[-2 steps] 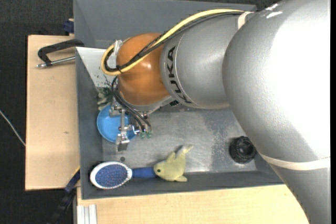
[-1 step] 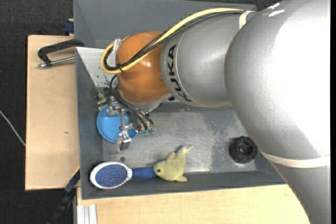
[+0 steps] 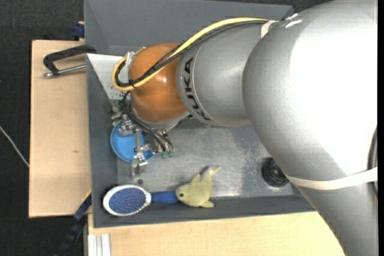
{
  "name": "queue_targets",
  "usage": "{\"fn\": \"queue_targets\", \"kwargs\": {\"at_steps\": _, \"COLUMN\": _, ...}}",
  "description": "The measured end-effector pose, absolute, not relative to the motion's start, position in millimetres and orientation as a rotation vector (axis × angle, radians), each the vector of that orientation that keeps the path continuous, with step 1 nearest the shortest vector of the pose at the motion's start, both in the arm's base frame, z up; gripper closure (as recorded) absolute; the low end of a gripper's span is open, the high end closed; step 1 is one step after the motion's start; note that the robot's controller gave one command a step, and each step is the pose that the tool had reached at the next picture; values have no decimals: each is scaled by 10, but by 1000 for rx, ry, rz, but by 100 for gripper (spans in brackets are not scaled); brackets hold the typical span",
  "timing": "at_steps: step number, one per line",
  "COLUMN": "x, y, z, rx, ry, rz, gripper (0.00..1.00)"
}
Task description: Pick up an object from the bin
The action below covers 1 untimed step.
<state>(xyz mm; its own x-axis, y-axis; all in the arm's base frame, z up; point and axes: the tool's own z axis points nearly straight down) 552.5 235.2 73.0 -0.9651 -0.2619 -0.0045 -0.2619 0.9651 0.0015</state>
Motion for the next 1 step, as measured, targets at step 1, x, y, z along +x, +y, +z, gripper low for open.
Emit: {"fn": "queue_targets", "kwargs": {"at_steps": 1, "x": 5536, "y": 2362, "z": 743, "rx": -412, "ry": 3110, "rz": 4, "gripper": 0}}
